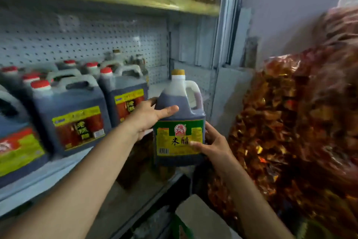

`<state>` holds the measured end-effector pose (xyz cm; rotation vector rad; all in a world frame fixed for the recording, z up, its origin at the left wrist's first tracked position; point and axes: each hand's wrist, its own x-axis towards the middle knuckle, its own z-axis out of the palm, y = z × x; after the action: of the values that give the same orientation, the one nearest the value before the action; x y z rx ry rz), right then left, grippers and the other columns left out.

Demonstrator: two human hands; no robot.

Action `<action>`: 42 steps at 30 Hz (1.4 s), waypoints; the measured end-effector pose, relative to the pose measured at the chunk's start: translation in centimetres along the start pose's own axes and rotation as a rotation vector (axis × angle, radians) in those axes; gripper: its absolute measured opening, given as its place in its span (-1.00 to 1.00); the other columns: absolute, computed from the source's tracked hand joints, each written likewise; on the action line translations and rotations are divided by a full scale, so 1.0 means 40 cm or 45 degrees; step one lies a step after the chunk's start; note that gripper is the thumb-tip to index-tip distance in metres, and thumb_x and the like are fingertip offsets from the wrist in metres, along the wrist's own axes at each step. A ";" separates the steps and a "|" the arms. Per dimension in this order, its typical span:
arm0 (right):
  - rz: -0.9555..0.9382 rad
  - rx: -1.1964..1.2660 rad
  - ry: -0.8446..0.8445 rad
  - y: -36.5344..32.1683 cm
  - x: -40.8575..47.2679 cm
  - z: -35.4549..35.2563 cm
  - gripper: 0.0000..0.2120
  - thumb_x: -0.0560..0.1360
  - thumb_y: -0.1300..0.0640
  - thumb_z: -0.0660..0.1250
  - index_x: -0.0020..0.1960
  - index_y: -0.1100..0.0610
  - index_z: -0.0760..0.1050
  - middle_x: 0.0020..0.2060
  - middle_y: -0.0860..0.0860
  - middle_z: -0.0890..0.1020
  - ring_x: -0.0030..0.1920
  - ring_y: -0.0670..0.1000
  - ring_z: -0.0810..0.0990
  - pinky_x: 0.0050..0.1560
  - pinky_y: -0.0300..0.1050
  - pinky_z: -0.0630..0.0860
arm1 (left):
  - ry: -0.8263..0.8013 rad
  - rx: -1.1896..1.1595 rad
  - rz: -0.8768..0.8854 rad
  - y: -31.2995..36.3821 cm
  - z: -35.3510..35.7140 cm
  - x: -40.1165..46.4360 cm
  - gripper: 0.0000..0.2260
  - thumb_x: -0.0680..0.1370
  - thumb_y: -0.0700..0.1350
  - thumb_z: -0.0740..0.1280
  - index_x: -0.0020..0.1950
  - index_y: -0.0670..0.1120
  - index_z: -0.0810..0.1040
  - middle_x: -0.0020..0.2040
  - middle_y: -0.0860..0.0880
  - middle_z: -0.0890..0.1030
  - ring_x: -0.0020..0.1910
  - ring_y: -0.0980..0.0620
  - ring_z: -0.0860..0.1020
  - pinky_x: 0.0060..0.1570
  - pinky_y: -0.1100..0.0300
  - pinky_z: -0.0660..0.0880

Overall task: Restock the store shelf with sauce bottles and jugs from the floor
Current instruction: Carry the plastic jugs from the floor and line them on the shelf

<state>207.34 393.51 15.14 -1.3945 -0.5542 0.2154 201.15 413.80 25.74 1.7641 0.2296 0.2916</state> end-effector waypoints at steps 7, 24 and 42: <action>-0.041 0.036 -0.135 0.063 0.389 -0.083 -0.26 0.37 0.37 0.53 0.50 0.17 0.38 0.23 0.16 0.66 0.23 0.21 0.65 0.15 0.11 0.64 | 0.155 0.088 -0.020 0.045 0.022 0.290 -0.17 0.23 0.13 0.57 0.46 -0.03 0.41 0.30 -0.01 0.58 0.20 -0.02 0.57 0.25 -0.01 0.51; 0.034 -0.061 -0.385 0.243 0.824 -0.064 -0.25 0.30 0.15 0.58 0.46 0.05 0.43 0.22 -0.01 0.67 0.28 0.02 0.61 0.23 0.03 0.60 | 0.587 0.250 -0.074 -0.108 0.009 0.652 -0.36 0.50 0.00 0.49 0.52 0.02 0.30 0.39 -0.02 0.50 0.32 -0.09 0.50 0.28 -0.14 0.49; -0.065 -0.179 -0.611 0.311 1.083 0.098 -0.46 0.40 0.34 0.55 0.32 0.07 0.51 0.13 0.03 0.71 0.15 0.03 0.66 0.21 -0.01 0.60 | 1.124 0.199 -0.128 -0.136 -0.041 0.816 -0.31 0.63 -0.15 0.30 0.64 0.03 -0.04 0.62 -0.10 0.07 0.58 -0.15 0.11 0.52 -0.10 0.16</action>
<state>244.66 419.07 13.88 -1.4674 -1.0160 0.4838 231.58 426.62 23.04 1.6674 0.9864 0.9927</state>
